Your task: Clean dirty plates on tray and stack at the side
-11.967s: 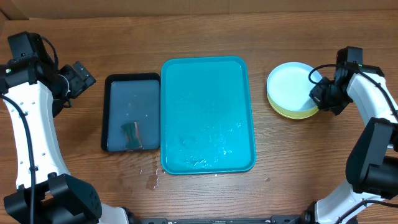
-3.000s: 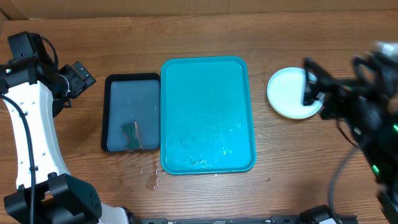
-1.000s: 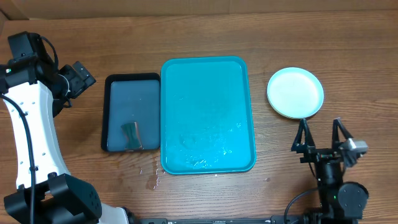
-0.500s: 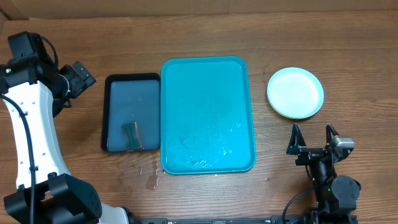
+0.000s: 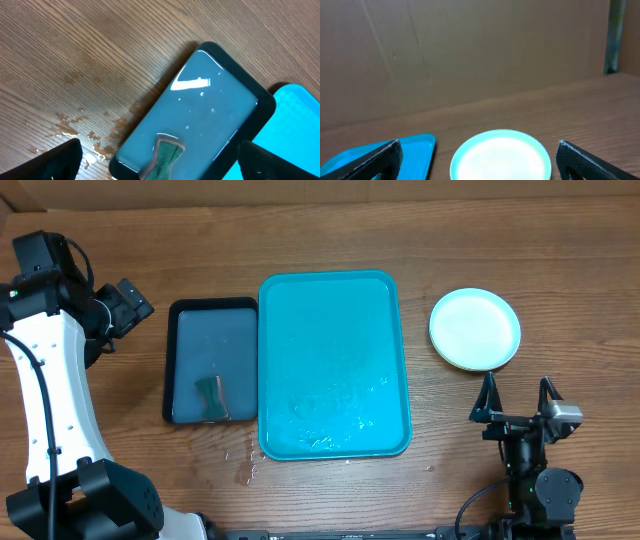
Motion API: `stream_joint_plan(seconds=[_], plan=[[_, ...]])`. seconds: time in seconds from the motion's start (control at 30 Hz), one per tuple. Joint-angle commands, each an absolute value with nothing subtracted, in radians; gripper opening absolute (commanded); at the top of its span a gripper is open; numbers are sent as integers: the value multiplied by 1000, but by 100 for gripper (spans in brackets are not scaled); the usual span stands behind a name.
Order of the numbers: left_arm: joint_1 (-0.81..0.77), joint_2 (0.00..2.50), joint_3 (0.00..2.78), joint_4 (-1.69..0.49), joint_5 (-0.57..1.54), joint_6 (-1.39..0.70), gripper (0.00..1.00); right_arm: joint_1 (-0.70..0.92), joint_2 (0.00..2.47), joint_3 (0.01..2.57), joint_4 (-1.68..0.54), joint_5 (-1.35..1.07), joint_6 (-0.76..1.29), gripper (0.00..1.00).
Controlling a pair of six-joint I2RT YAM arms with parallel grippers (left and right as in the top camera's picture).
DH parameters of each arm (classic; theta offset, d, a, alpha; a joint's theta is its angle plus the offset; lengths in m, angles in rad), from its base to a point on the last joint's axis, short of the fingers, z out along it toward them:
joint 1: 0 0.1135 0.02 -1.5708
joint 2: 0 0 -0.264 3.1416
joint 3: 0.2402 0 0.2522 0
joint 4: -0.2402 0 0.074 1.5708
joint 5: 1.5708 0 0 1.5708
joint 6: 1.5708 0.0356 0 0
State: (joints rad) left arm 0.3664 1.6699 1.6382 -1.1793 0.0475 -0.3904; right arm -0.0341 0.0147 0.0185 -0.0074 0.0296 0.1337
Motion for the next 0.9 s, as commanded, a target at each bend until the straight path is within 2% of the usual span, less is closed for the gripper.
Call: stream_joint_plan(seconds=[0.0, 0.1, 0.27, 0.87], plan=[[366, 1657, 1656, -1177, 41, -400, 100, -41, 2, 7, -12, 44, 129, 99], [366, 1657, 1656, -1177, 41, -400, 100, -41, 3, 7, -84, 35, 121, 100], [366, 1657, 1656, -1177, 41, -400, 100, -39, 3, 7, -83, -30, -11, 100], [366, 1657, 1656, -1177, 41, -400, 100, -39, 3, 8, -82, -27, -7, 100]])
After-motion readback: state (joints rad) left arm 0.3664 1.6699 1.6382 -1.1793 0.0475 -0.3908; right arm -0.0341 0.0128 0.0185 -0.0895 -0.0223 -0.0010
